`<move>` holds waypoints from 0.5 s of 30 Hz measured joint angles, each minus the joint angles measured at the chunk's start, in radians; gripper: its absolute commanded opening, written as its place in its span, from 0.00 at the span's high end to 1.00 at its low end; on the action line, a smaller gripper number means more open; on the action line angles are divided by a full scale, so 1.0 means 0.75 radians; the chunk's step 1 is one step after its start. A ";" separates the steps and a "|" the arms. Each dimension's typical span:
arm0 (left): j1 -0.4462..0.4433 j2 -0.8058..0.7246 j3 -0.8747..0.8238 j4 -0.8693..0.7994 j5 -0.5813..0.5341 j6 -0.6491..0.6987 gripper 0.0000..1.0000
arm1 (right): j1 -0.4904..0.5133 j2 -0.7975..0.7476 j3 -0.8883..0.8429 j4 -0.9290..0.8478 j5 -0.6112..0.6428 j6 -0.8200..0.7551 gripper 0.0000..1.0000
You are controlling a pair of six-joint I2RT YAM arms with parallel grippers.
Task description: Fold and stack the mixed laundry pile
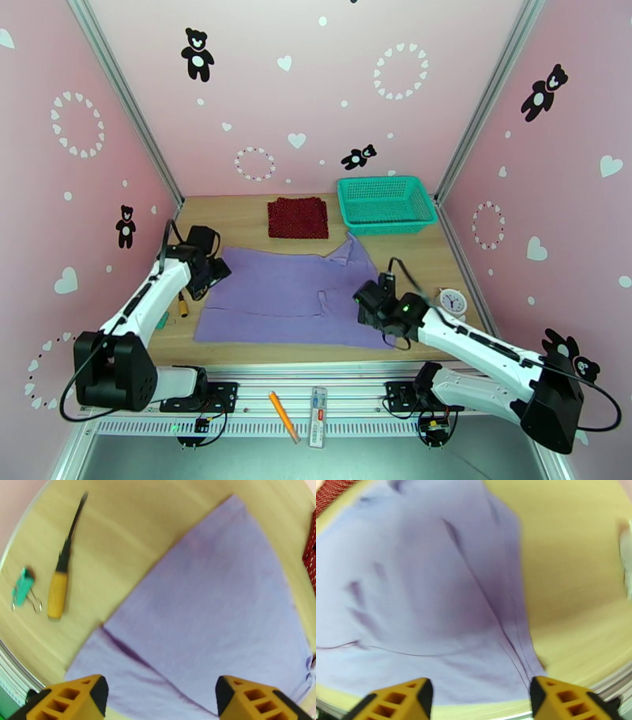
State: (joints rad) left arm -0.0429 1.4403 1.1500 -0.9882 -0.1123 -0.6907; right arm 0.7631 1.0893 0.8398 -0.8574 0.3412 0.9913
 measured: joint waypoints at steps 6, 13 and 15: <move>0.088 0.362 0.251 0.011 0.022 0.078 0.30 | -0.119 0.231 0.304 0.005 -0.071 -0.468 0.30; 0.106 0.757 0.572 0.016 0.097 0.113 0.31 | -0.134 0.511 0.484 0.049 -0.203 -0.871 0.33; 0.106 0.827 0.648 0.014 0.115 0.112 0.30 | -0.136 0.565 0.513 0.053 -0.225 -0.937 0.34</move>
State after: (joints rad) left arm 0.0368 2.0605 1.6360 -0.9779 -0.0257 -0.6064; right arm 0.6609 1.5127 1.2243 -0.8173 0.1722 0.2882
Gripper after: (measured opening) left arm 0.695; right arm 0.668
